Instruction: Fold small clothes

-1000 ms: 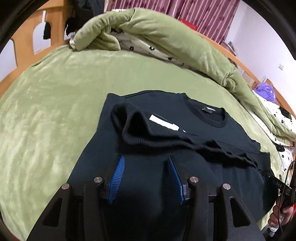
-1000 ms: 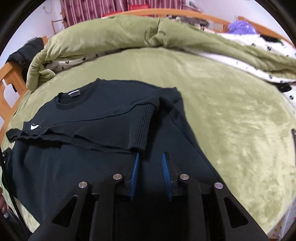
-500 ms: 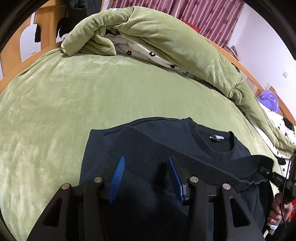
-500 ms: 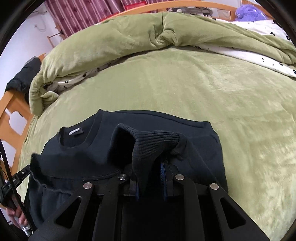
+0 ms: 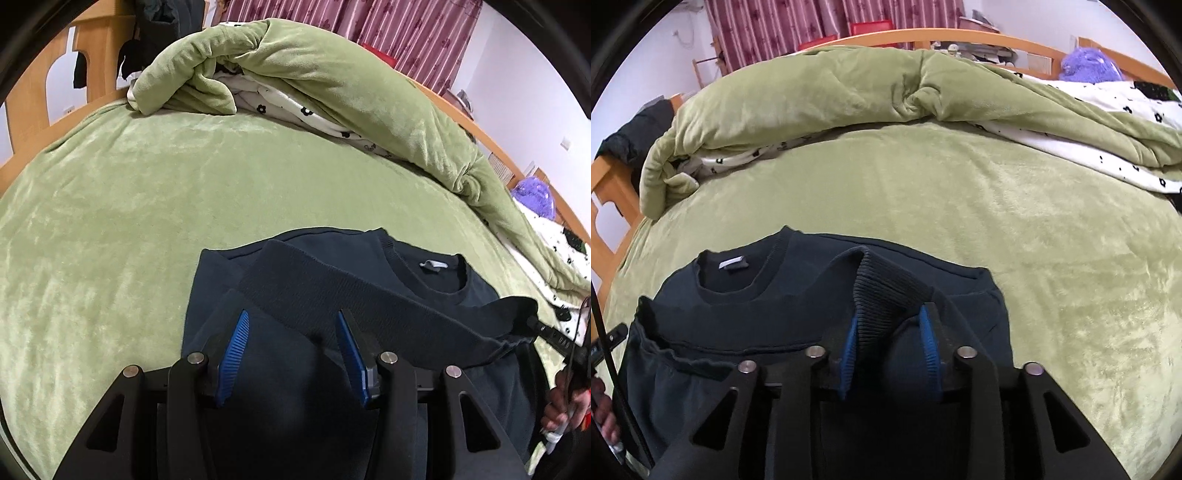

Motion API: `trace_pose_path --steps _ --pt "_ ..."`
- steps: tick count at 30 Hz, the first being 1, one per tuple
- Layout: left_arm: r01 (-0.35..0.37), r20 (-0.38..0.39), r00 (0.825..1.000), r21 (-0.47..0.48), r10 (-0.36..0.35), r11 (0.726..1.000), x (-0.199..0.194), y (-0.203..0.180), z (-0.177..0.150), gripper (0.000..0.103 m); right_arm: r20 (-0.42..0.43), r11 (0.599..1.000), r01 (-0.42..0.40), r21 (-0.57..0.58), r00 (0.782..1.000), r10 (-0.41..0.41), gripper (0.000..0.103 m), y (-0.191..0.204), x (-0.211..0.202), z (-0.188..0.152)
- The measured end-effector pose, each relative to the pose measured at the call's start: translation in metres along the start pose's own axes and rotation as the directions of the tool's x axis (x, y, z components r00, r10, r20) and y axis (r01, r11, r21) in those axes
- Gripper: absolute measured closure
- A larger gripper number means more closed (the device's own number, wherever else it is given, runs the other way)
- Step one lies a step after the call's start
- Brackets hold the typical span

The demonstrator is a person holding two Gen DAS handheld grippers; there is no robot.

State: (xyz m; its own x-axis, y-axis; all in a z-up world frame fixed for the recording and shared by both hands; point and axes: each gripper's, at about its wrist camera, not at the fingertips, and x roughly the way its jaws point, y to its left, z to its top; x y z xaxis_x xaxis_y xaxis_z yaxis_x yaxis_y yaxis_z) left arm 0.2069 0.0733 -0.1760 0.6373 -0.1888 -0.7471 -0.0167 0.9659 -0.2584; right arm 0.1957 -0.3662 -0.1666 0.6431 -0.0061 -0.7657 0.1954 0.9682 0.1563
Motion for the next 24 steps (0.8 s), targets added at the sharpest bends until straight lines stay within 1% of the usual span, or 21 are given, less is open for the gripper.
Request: trace_pose_path --steps 1,2,3,4,5,6,7,9,10,12,14,15,16,17,18,19,20,22,24 --pt "-0.002 -0.003 1.000 -0.003 0.002 1.000 0.002 0.001 0.001 0.056 -0.011 1.000 -0.017 0.013 1.000 0.017 0.067 -0.002 0.004 0.002" --pt "0.000 -0.012 1.000 -0.011 0.000 1.000 0.006 0.001 0.003 0.056 -0.033 0.999 -0.037 0.023 0.999 0.038 0.069 -0.002 0.010 0.004" --pt "0.002 -0.015 1.000 -0.016 -0.002 1.000 0.007 0.002 0.004 0.056 -0.054 0.999 -0.049 0.023 0.997 0.050 0.084 -0.001 0.016 0.006" --pt "0.005 -0.015 1.000 -0.019 -0.005 1.000 0.009 0.002 0.006 0.056 -0.067 0.999 -0.051 0.016 0.996 0.052 0.092 0.001 0.022 0.008" --pt "0.005 -0.010 1.000 -0.018 -0.005 1.000 0.010 0.001 0.008 0.056 -0.066 0.999 -0.051 0.002 0.997 0.051 0.097 0.004 0.026 0.010" --pt "0.004 -0.003 1.000 -0.016 -0.004 1.000 0.011 0.001 0.010 0.056 -0.049 0.999 -0.047 -0.012 0.998 0.046 0.099 0.007 0.029 0.013" --pt "0.004 0.002 1.000 -0.014 -0.004 1.000 0.011 0.001 0.011 0.056 -0.032 0.998 -0.058 -0.017 0.998 0.058 0.099 0.008 0.030 0.016" --pt "0.003 0.006 1.000 -0.016 -0.003 1.000 0.013 0.002 0.012 0.056 -0.005 0.994 -0.101 0.037 0.995 0.101 0.100 0.002 0.032 0.023" --pt "0.001 0.005 1.000 -0.018 -0.001 1.000 0.014 0.003 0.011 0.056 -0.009 0.990 -0.112 0.082 0.994 0.113 0.100 -0.003 0.039 0.025" --pt "-0.001 -0.006 1.000 -0.027 0.001 1.000 0.017 0.005 0.011 0.056 -0.037 0.988 -0.096 0.124 0.994 0.101 0.100 -0.007 0.052 0.026" --pt "-0.003 -0.010 1.000 -0.032 0.003 0.999 0.017 0.006 0.011 0.056 -0.096 0.986 -0.072 0.149 0.992 0.087 0.097 -0.009 0.068 0.023" --pt "-0.003 -0.009 1.000 -0.032 0.002 0.999 0.016 0.006 0.011 0.056 -0.107 0.987 -0.066 0.150 0.991 0.083 0.096 -0.009 0.070 0.023" --pt "-0.003 -0.006 1.000 -0.030 0.003 1.000 0.015 0.005 0.011 0.056 -0.100 0.986 -0.069 0.150 0.991 0.084 0.096 -0.008 0.065 0.023" --pt "-0.004 -0.003 1.000 -0.026 0.004 1.000 0.014 0.005 0.010 0.056 -0.088 0.987 -0.064 0.151 0.993 0.077 0.089 -0.006 0.058 0.024" --pt "-0.006 -0.001 1.000 -0.022 0.006 1.000 0.012 0.004 0.010 0.056 -0.074 0.988 -0.048 0.148 0.996 0.059 0.077 -0.005 0.050 0.024" --pt "-0.007 0.001 1.000 -0.019 0.007 1.000 0.011 0.003 0.009 0.056 -0.048 0.991 -0.031 0.133 0.998 0.038 0.070 0.000 0.038 0.023" --pt "-0.007 0.002 1.000 -0.013 0.007 1.000 0.009 0.002 0.008 0.056 -0.012 0.994 -0.030 0.101 0.999 0.031 0.061 0.006 0.022 0.021" --pt "-0.002 0.002 1.000 -0.007 0.002 1.000 0.005 0.001 0.006 0.056 0.017 0.999 -0.037 0.027 0.999 0.036 0.059 0.021 0.000 0.016" --pt "0.011 0.005 1.000 -0.004 -0.011 1.000 -0.003 0.001 0.003 0.055 0.023 0.998 -0.042 -0.036 0.999 0.043 0.059 0.036 -0.019 0.003"
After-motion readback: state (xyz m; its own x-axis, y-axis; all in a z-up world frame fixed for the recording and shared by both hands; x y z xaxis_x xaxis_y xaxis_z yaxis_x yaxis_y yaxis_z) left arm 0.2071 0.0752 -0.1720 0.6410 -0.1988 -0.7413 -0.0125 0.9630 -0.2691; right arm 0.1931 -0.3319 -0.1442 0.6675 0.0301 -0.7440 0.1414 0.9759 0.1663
